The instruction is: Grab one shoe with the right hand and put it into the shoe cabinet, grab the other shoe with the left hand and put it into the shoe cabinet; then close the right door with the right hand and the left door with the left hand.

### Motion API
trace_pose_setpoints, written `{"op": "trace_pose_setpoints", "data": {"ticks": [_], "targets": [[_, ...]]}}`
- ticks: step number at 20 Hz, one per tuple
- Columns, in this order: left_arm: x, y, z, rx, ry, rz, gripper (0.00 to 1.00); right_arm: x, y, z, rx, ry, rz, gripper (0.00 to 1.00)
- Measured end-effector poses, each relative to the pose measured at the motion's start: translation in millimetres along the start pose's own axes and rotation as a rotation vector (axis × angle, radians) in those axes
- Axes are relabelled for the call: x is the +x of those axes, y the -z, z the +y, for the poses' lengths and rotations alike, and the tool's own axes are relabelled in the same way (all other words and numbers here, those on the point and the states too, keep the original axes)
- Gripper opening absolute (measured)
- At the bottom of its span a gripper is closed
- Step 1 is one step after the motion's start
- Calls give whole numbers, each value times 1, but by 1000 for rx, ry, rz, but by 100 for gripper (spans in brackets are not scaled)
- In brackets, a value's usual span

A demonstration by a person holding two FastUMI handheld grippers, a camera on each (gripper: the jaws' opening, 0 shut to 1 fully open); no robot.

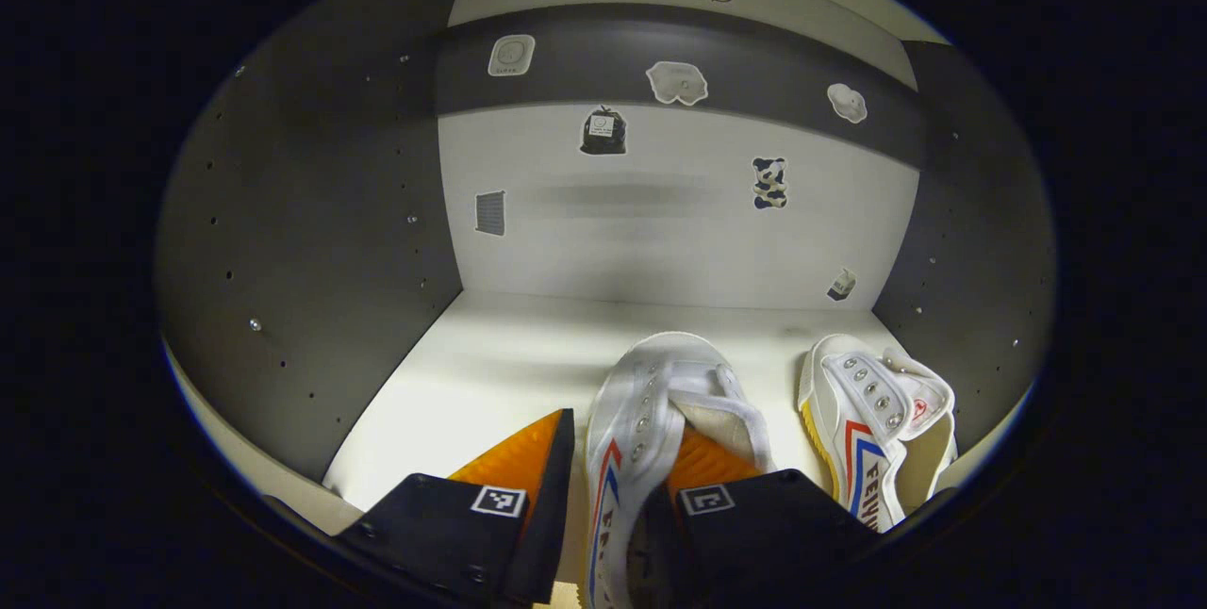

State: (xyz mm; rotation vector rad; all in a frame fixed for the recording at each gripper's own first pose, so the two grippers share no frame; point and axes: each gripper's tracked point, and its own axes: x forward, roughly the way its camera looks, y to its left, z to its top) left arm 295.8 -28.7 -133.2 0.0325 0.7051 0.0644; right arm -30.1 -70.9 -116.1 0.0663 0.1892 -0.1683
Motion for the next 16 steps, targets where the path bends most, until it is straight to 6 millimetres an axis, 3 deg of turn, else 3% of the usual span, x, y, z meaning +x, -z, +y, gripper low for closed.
{"op": "trace_pose_setpoints", "data": {"ticks": [3, 5, 6, 10, 12, 16], "targets": [[-10, 1, 5, -39, 18, -5, 59, 1, 0, 0, 10, -5, -2, 94], [-22, -2, 11, -59, 27, -31, 77, 2, -2, 2, 18, -9, -5, 94], [-31, 0, 12, -64, 40, -39, 91, 3, -1, 4, 25, -12, -3, 94], [-71, -11, 18, -40, 68, -140, 96, 3, -1, 13, 48, -39, 2, 94], [-101, -27, 19, -30, 94, -253, 96, 4, -1, 18, 39, -51, 1, 94], [-158, -28, 23, -23, 147, -361, 97, 7, -4, 33, 26, -92, -1, 98]]}}
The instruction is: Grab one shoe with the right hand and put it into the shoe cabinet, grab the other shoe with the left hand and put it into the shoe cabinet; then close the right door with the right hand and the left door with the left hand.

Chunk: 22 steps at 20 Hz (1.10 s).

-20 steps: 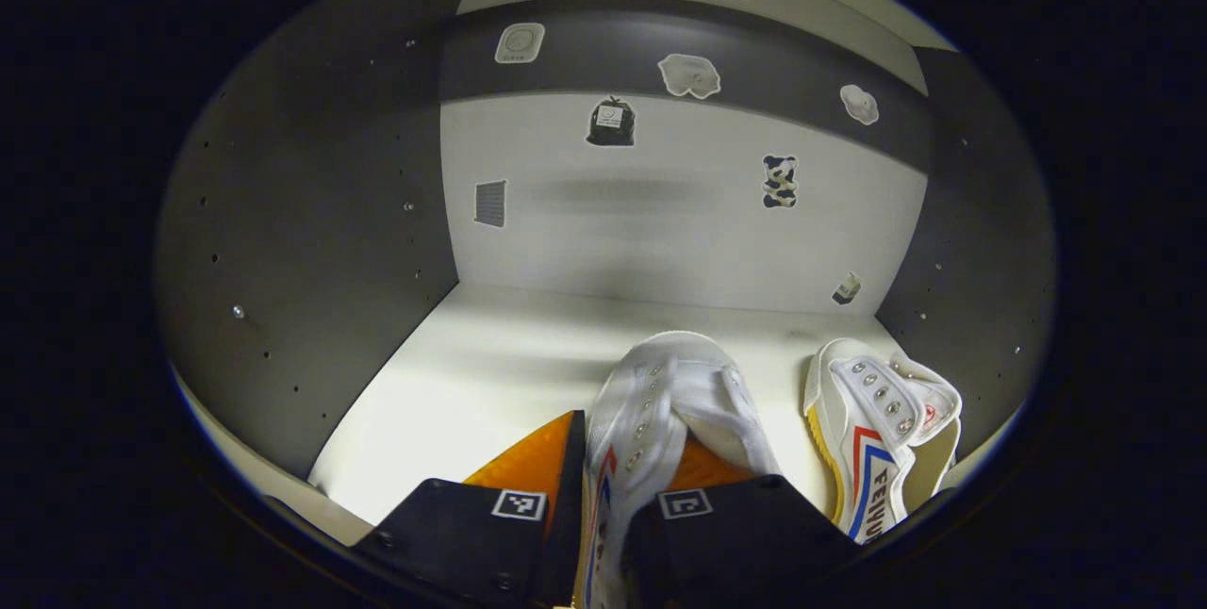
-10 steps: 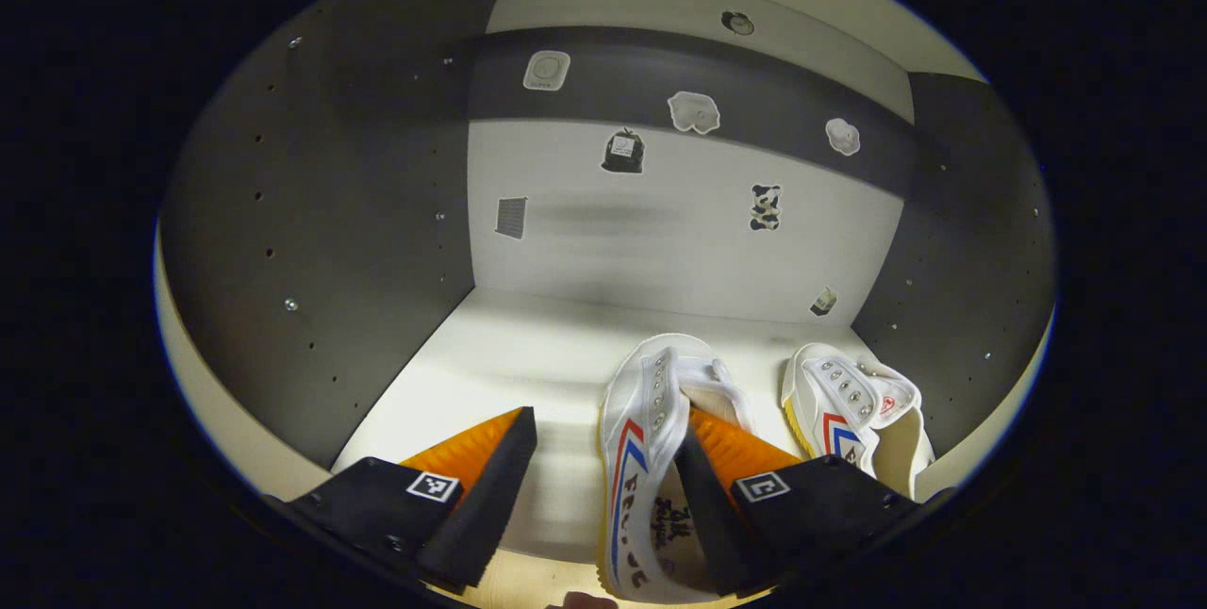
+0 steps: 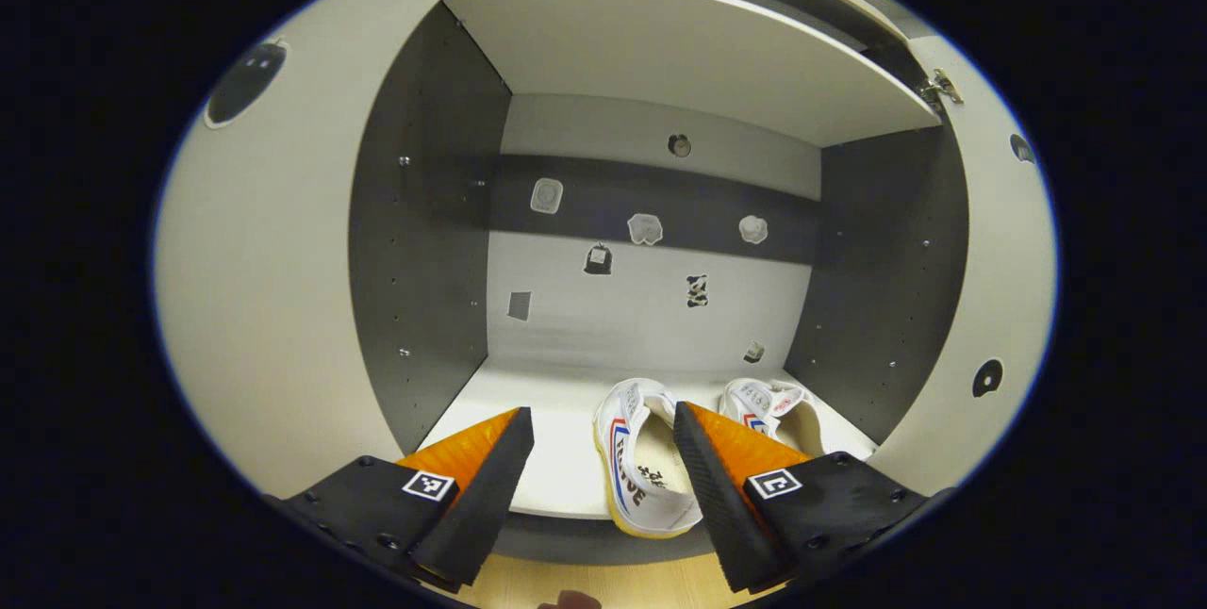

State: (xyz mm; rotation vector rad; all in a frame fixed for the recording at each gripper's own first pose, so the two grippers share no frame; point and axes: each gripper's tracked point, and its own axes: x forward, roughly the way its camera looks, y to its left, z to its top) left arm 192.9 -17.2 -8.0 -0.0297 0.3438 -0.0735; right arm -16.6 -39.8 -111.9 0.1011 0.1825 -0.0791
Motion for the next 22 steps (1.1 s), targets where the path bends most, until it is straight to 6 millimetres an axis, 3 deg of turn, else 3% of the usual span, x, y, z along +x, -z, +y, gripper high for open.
{"op": "trace_pose_setpoints", "data": {"ticks": [3, 6, 9, 13, 14, 15, 16, 18, 21, 22], "targets": [[-39, -3, 3, -9, 28, -75, 97, 9, -5, 12, -17, -35, -13, 94], [-76, 8, 8, -29, 48, -110, 97, 15, -11, 22, -26, -62, -28, 98], [-112, 19, 18, -20, 31, -163, 97, 18, -15, 27, -37, -78, -37, 94], [-148, 59, 29, -24, -4, -174, 97, 22, -18, 32, -51, -86, -45, 94], [-156, 67, 27, -24, 6, -189, 97, 22, -17, 33, -54, -86, -43, 98], [-163, 74, 23, -17, 34, -207, 97, 22, -16, 35, -55, -87, -42, 94], [-170, 81, 22, -5, 38, -224, 94, 22, -14, 36, -54, -89, -40, 98], [-182, 94, 21, 30, 26, -237, 97, 22, -11, 40, -57, -95, -34, 94], [-200, 108, 13, 42, 15, -247, 97, 22, -8, 48, -65, -120, -22, 98], [-204, 113, 9, 33, 13, -245, 97, 22, -12, 48, -64, -130, -16, 94]]}}
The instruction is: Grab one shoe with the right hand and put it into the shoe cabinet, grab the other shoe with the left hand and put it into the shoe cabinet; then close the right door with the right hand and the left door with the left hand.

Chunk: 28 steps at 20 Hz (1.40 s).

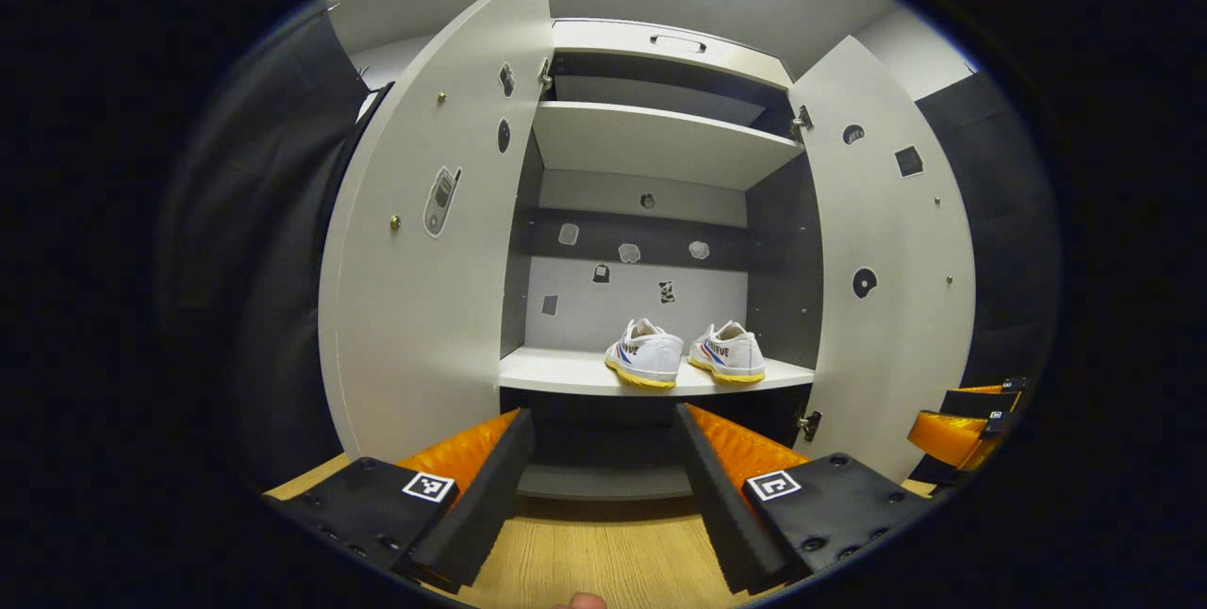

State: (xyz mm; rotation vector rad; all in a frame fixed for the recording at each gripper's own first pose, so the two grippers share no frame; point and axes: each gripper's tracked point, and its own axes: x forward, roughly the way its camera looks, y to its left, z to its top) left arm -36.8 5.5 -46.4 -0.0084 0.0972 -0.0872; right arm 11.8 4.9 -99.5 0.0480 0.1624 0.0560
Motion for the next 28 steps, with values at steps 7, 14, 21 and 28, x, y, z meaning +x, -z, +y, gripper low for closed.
{"op": "trace_pose_setpoints", "data": {"ticks": [7, 14, 21, 28], "targets": [[-11, 15, -9, -3, -8, 30, 97, -18, -158, -114, -144, 122, -119, 94], [-17, 15, -9, 8, 11, 11, 97, 16, -217, -213, -125, 301, -154, 94], [-19, 14, 5, 21, -15, 26, 97, 36, -210, -196, -108, 242, -143, 87], [-19, 11, -1, 28, 11, 22, 97, 39, -204, -160, -87, 177, -138, 87]]}}
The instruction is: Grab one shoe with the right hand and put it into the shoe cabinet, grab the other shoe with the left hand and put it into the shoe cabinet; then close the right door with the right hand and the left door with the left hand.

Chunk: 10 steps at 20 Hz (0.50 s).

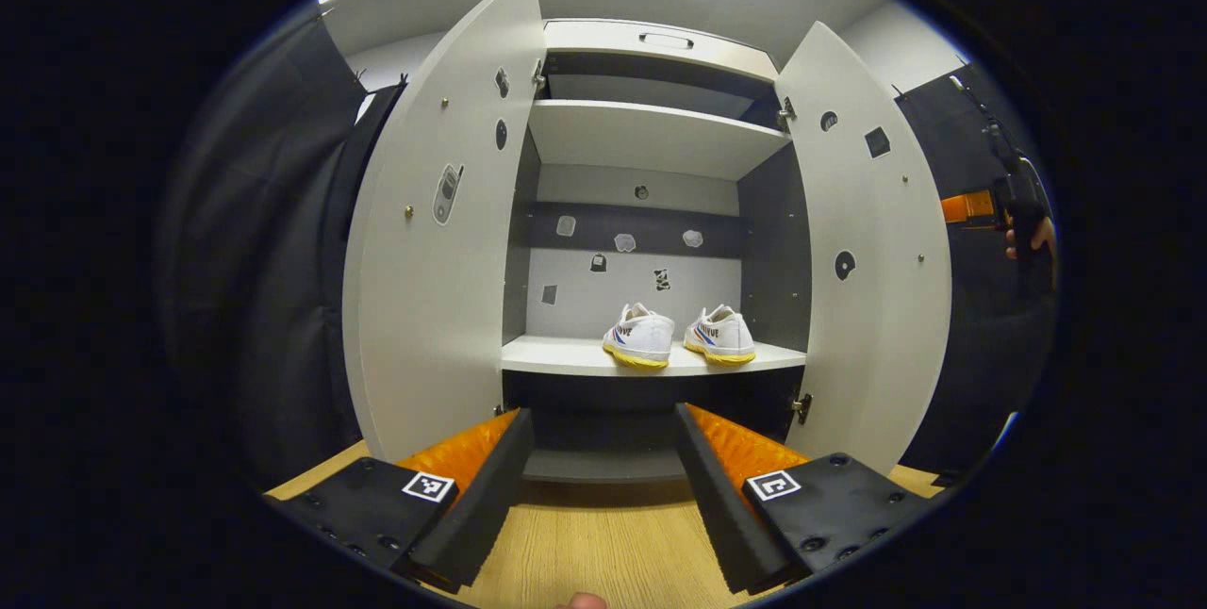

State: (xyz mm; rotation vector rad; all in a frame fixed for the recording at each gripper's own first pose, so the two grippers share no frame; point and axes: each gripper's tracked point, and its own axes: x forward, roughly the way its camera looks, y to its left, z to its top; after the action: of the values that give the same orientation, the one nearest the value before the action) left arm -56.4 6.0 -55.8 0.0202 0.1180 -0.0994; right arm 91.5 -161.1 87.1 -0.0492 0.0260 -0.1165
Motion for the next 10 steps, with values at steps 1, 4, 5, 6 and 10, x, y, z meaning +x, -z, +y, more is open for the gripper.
{"op": "trace_pose_setpoints", "data": {"ticks": [1, 4, 5, 6, 10], "targets": [[0, 0, 1, -2, 1, 1, 97, 0, 0, 7, 7, -13, 1, 87], [-1, 2, 5, -11, -6, 8, 97, -1, 1, 34, 10, -67, -1, 87], [-2, 2, 7, -13, -9, 9, 97, 0, 0, 43, 13, -87, -1, 87], [-3, 2, 9, -14, -14, 10, 97, 1, 1, 53, 21, -106, 4, 86], [-6, 0, 23, -12, -42, 6, 97, 10, 2, 90, 18, -187, 1, 94]]}}
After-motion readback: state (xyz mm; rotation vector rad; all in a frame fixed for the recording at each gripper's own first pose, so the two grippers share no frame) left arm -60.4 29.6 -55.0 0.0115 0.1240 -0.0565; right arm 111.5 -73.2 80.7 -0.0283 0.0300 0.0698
